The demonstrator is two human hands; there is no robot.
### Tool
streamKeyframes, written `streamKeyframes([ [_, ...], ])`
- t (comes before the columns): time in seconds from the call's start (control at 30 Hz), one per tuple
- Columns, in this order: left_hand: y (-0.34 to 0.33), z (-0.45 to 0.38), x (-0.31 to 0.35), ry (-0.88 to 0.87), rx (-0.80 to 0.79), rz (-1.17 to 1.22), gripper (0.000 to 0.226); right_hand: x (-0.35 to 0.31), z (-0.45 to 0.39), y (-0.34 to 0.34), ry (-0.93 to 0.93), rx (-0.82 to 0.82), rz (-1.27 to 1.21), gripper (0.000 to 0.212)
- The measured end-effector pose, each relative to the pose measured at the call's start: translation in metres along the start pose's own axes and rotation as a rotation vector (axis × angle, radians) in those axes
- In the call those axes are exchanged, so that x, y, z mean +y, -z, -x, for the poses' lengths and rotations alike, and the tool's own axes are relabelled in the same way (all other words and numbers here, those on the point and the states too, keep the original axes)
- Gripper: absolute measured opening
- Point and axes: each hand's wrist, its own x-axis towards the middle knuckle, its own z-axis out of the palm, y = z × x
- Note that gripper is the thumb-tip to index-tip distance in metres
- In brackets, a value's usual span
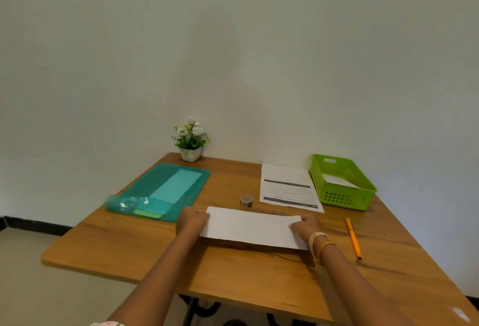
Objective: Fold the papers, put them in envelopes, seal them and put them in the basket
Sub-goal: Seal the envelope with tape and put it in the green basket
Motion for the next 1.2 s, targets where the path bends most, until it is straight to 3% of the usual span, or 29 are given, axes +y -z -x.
streamKeyframes([
  [0.13, 0.003, -0.004, -0.020, -0.154, 0.012, -0.351, 0.020, -0.002, 0.001, -0.008, 0.080, -0.004, 0.213, 0.017],
  [0.27, -0.002, 0.002, -0.028, -0.251, 0.194, -0.549, 0.028, -0.005, -0.002, -0.020, 0.083, 0.043, 0.462, 0.033],
  [0.4, -0.023, 0.015, -0.025, -0.567, 0.367, -0.623, 0.033, -0.020, -0.002, -0.041, 0.233, 0.188, 0.615, 0.031],
  [0.47, -0.040, 0.017, -0.019, -0.692, 0.247, -0.538, 0.034, -0.032, -0.003, -0.058, 0.326, 0.168, 0.610, 0.033],
  [0.6, -0.067, 0.019, -0.008, -0.729, 0.053, -0.457, 0.035, -0.053, -0.012, -0.087, 0.449, 0.034, 0.564, 0.037],
  [0.8, -0.075, 0.012, -0.023, -0.748, 0.061, -0.512, 0.035, -0.059, -0.034, -0.102, 0.538, -0.036, 0.643, 0.041],
  [1.0, -0.077, 0.016, -0.021, -0.802, 0.115, -0.496, 0.052, -0.040, -0.026, -0.093, 0.731, -0.070, 0.547, 0.022],
  [1.1, -0.080, 0.012, -0.009, -0.836, 0.007, -0.449, 0.053, -0.025, -0.021, -0.084, 0.831, -0.090, 0.492, 0.011],
  [1.2, -0.090, 0.002, 0.018, -0.857, -0.061, -0.370, 0.043, -0.027, -0.027, -0.075, 0.730, -0.093, 0.281, 0.004],
])
